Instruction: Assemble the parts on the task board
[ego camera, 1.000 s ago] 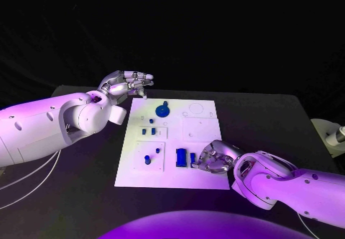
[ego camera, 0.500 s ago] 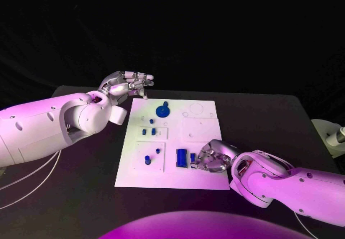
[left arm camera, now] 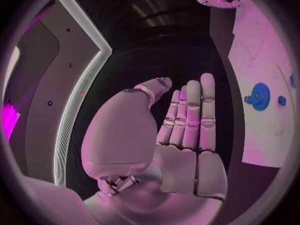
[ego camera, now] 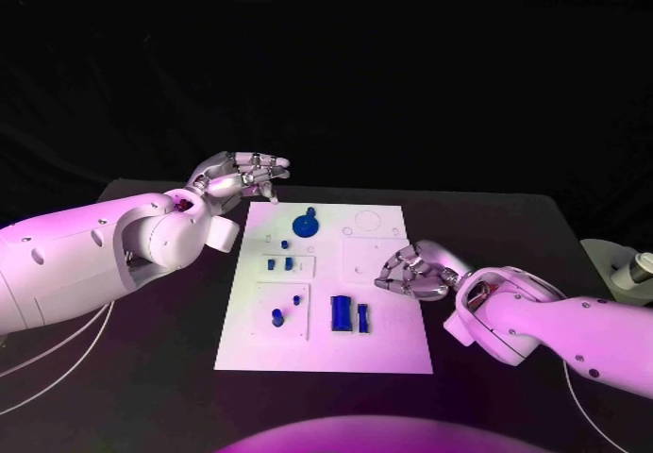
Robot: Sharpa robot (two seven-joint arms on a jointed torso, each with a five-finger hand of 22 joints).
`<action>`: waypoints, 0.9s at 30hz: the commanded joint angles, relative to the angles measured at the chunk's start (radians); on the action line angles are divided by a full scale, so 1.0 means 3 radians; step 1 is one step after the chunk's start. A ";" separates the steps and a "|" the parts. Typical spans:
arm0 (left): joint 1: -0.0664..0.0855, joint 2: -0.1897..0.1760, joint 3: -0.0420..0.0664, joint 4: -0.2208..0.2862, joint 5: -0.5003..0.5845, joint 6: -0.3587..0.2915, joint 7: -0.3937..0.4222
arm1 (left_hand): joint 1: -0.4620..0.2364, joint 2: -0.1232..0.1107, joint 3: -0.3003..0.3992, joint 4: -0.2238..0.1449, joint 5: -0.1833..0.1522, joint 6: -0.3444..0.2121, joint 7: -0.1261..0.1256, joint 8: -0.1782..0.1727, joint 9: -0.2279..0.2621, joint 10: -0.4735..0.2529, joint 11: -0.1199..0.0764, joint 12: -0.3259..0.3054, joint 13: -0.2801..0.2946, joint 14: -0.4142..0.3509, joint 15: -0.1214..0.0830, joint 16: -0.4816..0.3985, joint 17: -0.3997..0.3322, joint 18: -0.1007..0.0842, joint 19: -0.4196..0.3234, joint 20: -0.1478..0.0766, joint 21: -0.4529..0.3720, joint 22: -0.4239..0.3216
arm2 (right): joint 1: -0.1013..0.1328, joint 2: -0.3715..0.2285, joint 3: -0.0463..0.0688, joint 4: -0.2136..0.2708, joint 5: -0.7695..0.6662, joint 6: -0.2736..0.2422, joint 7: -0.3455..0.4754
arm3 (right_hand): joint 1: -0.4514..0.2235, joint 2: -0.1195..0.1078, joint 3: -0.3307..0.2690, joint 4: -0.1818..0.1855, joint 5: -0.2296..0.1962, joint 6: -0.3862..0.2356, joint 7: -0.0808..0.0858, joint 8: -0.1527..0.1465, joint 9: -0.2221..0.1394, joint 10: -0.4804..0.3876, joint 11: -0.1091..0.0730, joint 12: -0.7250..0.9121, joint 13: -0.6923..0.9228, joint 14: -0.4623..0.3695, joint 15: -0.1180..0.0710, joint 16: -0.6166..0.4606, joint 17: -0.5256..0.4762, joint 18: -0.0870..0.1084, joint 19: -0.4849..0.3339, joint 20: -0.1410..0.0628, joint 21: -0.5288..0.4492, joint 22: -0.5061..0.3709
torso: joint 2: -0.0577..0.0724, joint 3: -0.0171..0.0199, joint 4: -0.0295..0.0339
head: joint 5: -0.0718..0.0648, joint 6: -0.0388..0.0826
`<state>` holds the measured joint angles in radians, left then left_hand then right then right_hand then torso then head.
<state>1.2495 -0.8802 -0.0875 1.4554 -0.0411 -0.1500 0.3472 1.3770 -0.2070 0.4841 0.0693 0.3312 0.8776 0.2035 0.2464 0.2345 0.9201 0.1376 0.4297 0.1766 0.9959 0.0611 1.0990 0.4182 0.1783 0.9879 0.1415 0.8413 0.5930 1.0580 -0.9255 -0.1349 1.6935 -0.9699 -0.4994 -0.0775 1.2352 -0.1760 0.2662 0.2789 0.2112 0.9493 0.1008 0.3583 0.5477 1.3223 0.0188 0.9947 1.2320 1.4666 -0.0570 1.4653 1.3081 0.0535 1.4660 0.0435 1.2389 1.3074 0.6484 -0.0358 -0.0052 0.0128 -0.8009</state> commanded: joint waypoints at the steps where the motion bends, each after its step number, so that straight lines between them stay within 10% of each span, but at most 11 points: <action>1: -0.0017 0.0012 -0.0003 -0.0015 0.0087 -0.0034 0.0135 | -0.0050 -0.0009 -0.0010 0.0030 -0.0006 -0.0026 -0.0011 0.0024 0.0005 -0.0024 -0.0003 0.0023 0.0005 -0.0029 0.0000 0.0022 -0.0006 0.0017 -0.0018 0.0024 -0.0023 -0.0015 | 0.0070 0.0035 0.0003 -0.0172 0.1002 0.0060 0.0909 | 0.0082 -0.0003 -0.0018 -0.0010 0.0016 -0.0078 0.0025 -0.0035 -0.0005 -0.0267 0.0028 -0.0453 -0.0272 0.0028 0.0041 -0.0193 -0.0300 0.0123 -0.0139 0.0042 -0.0539 0.0395 | -0.0051 -0.0013 -0.0006 | -0.0033 0.0108; 2: -0.0026 0.0016 -0.0005 -0.0027 0.0105 -0.0053 0.0161 | -0.0077 -0.0038 -0.0046 0.0057 -0.0019 -0.0039 -0.0009 0.0036 0.0008 -0.0070 0.0000 0.0027 -0.0005 -0.0130 0.0017 -0.0026 -0.0037 0.0015 -0.0082 0.0040 -0.0104 -0.0057 | 0.0104 0.0060 0.0003 -0.0266 0.1155 0.0092 0.1014 | 0.0144 0.0011 -0.0030 -0.0003 -0.0001 -0.0167 0.0072 -0.0059 -0.0003 -0.0676 0.0073 -0.1117 -0.0695 -0.0199 0.0084 -0.0520 -0.0795 0.0259 -0.0465 0.0087 -0.1445 0.0078 | -0.0062 -0.0016 -0.0009 | -0.0042 0.0137; 5: -0.0050 0.0032 -0.0007 -0.0067 0.0148 -0.0117 0.0229 | -0.0099 -0.0056 -0.0092 0.0100 -0.0030 -0.0065 -0.0008 0.0054 0.0012 -0.0114 0.0019 0.0014 -0.0034 -0.0319 0.0048 -0.0187 -0.0128 0.0007 -0.0224 0.0075 -0.0284 -0.0154 | 0.0170 0.0144 0.0006 -0.0513 0.1496 0.0176 0.1223 | 0.0222 0.0033 -0.0020 -0.0012 -0.0049 -0.0276 0.0118 -0.0101 -0.0012 -0.0804 0.0118 -0.1243 -0.0819 -0.0442 0.0125 -0.0876 -0.1278 0.0377 -0.0768 0.0126 -0.2289 -0.0262 | -0.0101 -0.0029 -0.0038 | -0.0051 0.0199; 6: -0.0055 0.0037 -0.0008 -0.0079 0.0157 -0.0135 0.0246 | -0.0098 -0.0057 -0.0100 0.0117 -0.0032 -0.0082 -0.0007 0.0059 0.0013 -0.0123 0.0034 0.0000 -0.0053 -0.0434 0.0069 -0.0311 -0.0191 -0.0002 -0.0316 0.0095 -0.0396 -0.0213 | 0.0184 0.0171 0.0008 -0.0578 0.1576 0.0196 0.1267 | 0.0381 0.0070 0.0049 -0.0065 -0.0261 -0.0383 0.0179 -0.0159 -0.0043 -0.0969 0.0167 -0.1427 -0.0984 -0.0799 0.0168 -0.1400 -0.1914 0.0410 -0.0964 0.0176 -0.2751 -0.0518 | -0.0106 -0.0031 -0.0044 | -0.0058 0.0237; 10: -0.0089 0.0099 -0.0009 -0.0201 0.0188 -0.0264 0.0366 | -0.0032 -0.0059 -0.0118 0.0177 -0.0038 -0.0158 0.0021 0.0101 0.0013 -0.0135 0.0096 -0.0140 -0.0208 -0.0691 0.0196 -0.1022 -0.0547 -0.0015 -0.0665 0.0252 -0.1141 -0.0671 | 0.0258 0.0373 0.0025 -0.1010 0.2067 0.0326 0.1510 | 0.0547 0.0076 0.0189 -0.0092 -0.0443 -0.0377 0.0223 -0.0175 -0.0082 -0.1172 0.0245 -0.1868 -0.1429 -0.1175 0.0261 -0.1919 -0.2255 0.0417 -0.1171 0.0250 -0.3116 -0.0835 | -0.0123 -0.0031 -0.0074 | -0.0058 0.0361; 15: -0.0162 0.0250 -0.0002 -0.0437 0.0257 -0.0393 0.0508 | 0.0056 -0.0044 -0.0155 0.0270 -0.0029 -0.0204 -0.0066 0.0140 -0.0032 -0.0035 0.0157 -0.0455 -0.0380 -0.0715 0.0308 -0.1848 -0.0836 0.0014 -0.0694 0.0455 -0.1940 -0.1240 | 0.0291 0.0590 0.0045 -0.1425 0.2460 0.0491 0.1708 | 0.0656 0.0011 0.0546 -0.0080 -0.0470 -0.0373 0.0307 -0.0371 -0.0256 -0.1119 0.0403 -0.2617 -0.2435 -0.1782 0.0487 -0.2997 -0.2869 0.0407 -0.1648 0.0491 -0.3888 -0.1633 | -0.0165 -0.0027 -0.0060 | -0.0057 0.0435; 24: -0.0259 0.0429 0.0003 -0.0690 0.0338 -0.0522 0.0603 | 0.0108 -0.0023 -0.0199 0.0310 -0.0029 -0.0180 -0.0083 0.0062 -0.0098 -0.0019 0.0169 -0.0794 -0.0381 -0.0829 0.0377 -0.2406 -0.0985 -0.0020 -0.0764 0.0494 -0.2340 -0.1526 | 0.0302 0.0825 0.0073 -0.1790 0.2680 0.0667 0.1888 | 0.0469 0.0022 0.0755 -0.0280 -0.0465 -0.0230 0.0337 -0.0556 -0.0460 -0.0800 0.0436 -0.3037 -0.3378 -0.1608 0.0571 -0.3779 -0.3403 0.0437 -0.1660 0.0600 -0.3921 -0.2566 | -0.0176 0.0001 -0.0059 | -0.0059 0.0566; 25: -0.0253 0.0407 -0.0002 -0.0669 0.0244 -0.0396 0.0437 | -0.1317 0.0690 -0.1614 -0.0231 -0.1104 -0.2925 -0.0678 -0.0821 -0.0782 -0.3067 -0.0459 -0.1432 -0.0589 -0.3320 -0.0204 -0.3663 -0.1394 -0.0594 -0.3293 -0.0472 -0.2804 -0.1977 | 0.0301 0.0803 0.0070 -0.1758 0.2448 0.0437 0.1665 | -0.0891 0.0587 -0.0887 -0.0930 -0.0704 -0.3164 -0.0336 -0.1194 -0.1826 -0.1894 -0.0063 -0.3316 -0.4107 -0.4889 0.0190 -0.4884 -0.4360 -0.0178 -0.4887 -0.0145 -0.4130 -0.4358 | -0.0168 -0.0016 -0.0062 | -0.0060 0.0529; 27: -0.0258 0.0406 0.0001 -0.0656 0.0243 -0.0416 0.0439 | -0.1471 0.0690 -0.1614 -0.0231 -0.1104 -0.2925 -0.0678 -0.0821 -0.0782 -0.3067 -0.0459 -0.1432 -0.0589 -0.3320 -0.0204 -0.3663 -0.1394 -0.0594 -0.3293 -0.0472 -0.2804 -0.1977 | 0.0296 0.0798 0.0076 -0.1738 0.2460 0.0417 0.1670 | -0.1076 0.0587 -0.0887 -0.0930 -0.0704 -0.3164 -0.0336 -0.1194 -0.1826 -0.2016 -0.0063 -0.3316 -0.4107 -0.4889 0.0190 -0.4884 -0.4360 -0.0178 -0.4887 -0.0145 -0.4130 -0.4358 | -0.0178 -0.0009 -0.0058 | -0.0059 0.0537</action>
<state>1.1721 -0.7583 -0.0887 1.2545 0.0332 -0.2718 0.4785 1.2667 -0.1422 0.2855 0.1100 0.2174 0.5563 0.1202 0.1782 0.1374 0.6181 0.1304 0.1263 0.0422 0.5040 0.1182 0.2501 0.0817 0.1203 0.5122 0.1953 0.0920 0.0895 1.1476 -0.6850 -0.1132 1.1680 -0.2293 -0.3678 0.4247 1.2355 -0.1145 0.3326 0.1311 0.0484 0.5937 0.1371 0.1293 0.2760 0.9720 0.1011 0.0568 0.1479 0.6639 0.0771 0.2241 0.1937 0.1269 0.6531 0.1519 0.0423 0.3630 0.5970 -0.0394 -0.0236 -0.0055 -0.6395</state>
